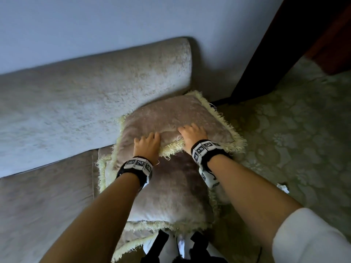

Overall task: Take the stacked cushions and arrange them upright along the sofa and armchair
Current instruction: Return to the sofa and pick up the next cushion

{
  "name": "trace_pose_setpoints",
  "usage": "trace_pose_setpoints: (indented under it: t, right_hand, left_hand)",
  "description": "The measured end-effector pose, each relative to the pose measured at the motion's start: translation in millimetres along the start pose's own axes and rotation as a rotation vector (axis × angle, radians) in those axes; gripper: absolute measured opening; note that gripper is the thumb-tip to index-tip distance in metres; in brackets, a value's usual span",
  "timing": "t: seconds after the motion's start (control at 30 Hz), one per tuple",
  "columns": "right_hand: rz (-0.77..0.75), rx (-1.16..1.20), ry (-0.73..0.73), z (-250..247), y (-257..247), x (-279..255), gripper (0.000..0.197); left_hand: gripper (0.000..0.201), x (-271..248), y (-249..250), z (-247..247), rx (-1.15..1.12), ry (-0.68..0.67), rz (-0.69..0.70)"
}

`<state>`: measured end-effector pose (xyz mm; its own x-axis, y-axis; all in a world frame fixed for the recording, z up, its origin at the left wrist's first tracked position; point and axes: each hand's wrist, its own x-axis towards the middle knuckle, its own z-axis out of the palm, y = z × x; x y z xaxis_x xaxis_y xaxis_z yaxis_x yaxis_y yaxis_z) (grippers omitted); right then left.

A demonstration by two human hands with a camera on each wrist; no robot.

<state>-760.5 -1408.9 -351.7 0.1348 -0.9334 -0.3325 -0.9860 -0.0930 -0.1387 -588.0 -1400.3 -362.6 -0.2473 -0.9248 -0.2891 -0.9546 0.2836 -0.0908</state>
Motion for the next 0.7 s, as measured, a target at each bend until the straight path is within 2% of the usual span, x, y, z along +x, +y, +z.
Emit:
trace_pose_setpoints:
  t: [0.1, 0.23, 0.3, 0.33, 0.4, 0.43, 0.5, 0.57, 0.63, 0.7]
  right_hand:
    - [-0.056, -0.029, 0.069, -67, -15, -10, 0.049]
    - [-0.121, -0.105, 0.184, -149, -33, -23, 0.028]
    - [-0.131, -0.120, 0.181, -182, -42, -28, 0.019]
    - [-0.130, -0.120, 0.164, -192, -45, -28, 0.017]
    - [-0.132, -0.133, 0.088, -194, -47, -22, 0.022]
    - [-0.139, -0.153, 0.053, -183, -43, -11, 0.028]
    - [-0.119, -0.196, -0.005, -158, -38, -2, 0.037]
    - [-0.109, -0.118, -0.038, -139, -43, -22, 0.044]
    - [-0.100, -0.050, 0.016, -127, -43, -40, 0.049]
    - [-0.104, -0.018, 0.135, -115, -38, -43, 0.050]
  left_hand:
    - [0.024, -2, -17, -59, 0.002, 0.131, -0.019]
    - [0.016, -12, -45, -140, 0.029, 0.291, -0.039]
    - [0.014, -20, -57, -174, 0.036, 0.327, -0.037]
    - [0.019, -24, -61, -186, 0.041, 0.318, -0.040]
    - [0.030, -32, -63, -200, 0.047, 0.295, -0.040]
    - [0.028, -35, -62, -199, 0.042, 0.287, -0.036]
    - [0.022, -40, -59, -183, 0.024, 0.243, -0.029]
    - [0.034, -43, -59, -155, 0.009, 0.190, -0.022]
    - [0.049, -45, -60, -131, -0.003, 0.215, -0.010]
    - [0.062, -47, -65, -120, -0.025, 0.265, 0.007]
